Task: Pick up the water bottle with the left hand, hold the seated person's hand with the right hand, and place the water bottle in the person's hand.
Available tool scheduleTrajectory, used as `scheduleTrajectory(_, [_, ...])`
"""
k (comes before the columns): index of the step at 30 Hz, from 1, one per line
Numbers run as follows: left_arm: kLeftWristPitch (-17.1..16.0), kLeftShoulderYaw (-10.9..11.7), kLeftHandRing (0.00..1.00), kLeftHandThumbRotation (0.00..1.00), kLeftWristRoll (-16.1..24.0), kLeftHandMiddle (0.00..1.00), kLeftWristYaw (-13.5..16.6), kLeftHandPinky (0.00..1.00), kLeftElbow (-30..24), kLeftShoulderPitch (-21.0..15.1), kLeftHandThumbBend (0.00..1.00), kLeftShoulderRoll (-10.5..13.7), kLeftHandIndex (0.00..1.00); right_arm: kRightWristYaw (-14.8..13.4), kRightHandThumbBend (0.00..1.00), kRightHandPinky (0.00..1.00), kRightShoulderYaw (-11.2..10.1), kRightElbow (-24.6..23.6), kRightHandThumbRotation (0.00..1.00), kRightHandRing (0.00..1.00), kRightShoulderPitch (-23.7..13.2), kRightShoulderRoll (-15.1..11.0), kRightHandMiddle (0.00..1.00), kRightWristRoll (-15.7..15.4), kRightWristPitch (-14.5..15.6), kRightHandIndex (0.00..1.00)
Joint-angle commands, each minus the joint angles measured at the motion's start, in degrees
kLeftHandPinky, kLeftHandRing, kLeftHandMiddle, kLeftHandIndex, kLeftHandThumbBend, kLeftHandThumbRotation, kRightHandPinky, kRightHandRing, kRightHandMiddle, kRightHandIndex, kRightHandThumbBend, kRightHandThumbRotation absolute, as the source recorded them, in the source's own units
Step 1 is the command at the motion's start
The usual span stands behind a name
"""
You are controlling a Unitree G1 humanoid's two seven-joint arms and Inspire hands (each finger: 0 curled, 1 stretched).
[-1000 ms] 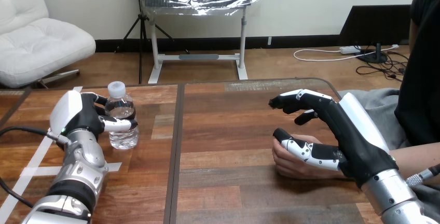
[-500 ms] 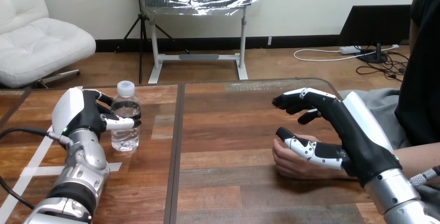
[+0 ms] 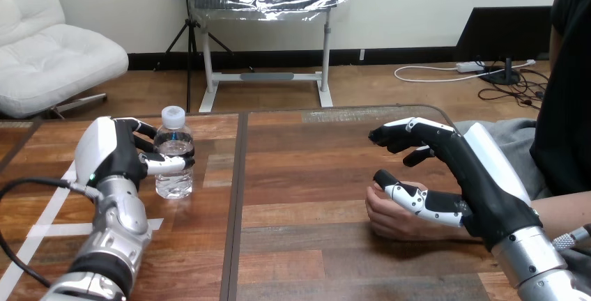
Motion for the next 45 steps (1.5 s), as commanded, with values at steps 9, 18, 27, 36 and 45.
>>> scheduleTrajectory(9, [-6.83,1.25,0.4,0.0,-1.72,0.44,2.99,0.37,-3.38,0.17,0.61,-0.67,0.52,-0.37,0.45,0.63,-0.91,-3.21,0.0,0.72,-1.53,0.03,0.72,0.67,0.51,0.69])
scheduleTrajectory(18, [-11.63,0.76,0.39,0.0,-1.64,0.43,3.67,0.35,-6.47,2.52,0.61,-0.73,0.51,-0.59,0.45,0.63,-0.66,-3.5,0.0,0.73,-1.63,0.17,0.73,0.23,1.29,0.69])
scheduleTrajectory(27, [-15.47,1.05,0.4,0.0,-2.01,0.44,3.71,0.36,-14.41,6.22,0.61,-1.45,0.5,-0.75,0.45,0.64,-0.54,-3.01,0.0,0.73,-2.07,0.06,0.73,0.03,0.73,0.7])
scheduleTrajectory(36, [-17.55,1.16,0.39,0.0,-2.7,0.43,1.23,0.37,-26.25,11.19,0.6,-2.09,0.51,-0.53,0.46,0.65,-0.74,-2.93,0.0,0.74,-2.44,0.13,0.75,0.7,0.91,0.71])
scheduleTrajectory(45, [-16.98,0.94,0.38,0.0,-2.43,0.42,-0.97,0.37,-37.67,15.64,0.6,-2.64,0.51,-1.12,0.49,0.66,-1.21,-2.35,0.0,0.75,-3.05,-0.69,0.76,-0.13,-0.34,0.72])
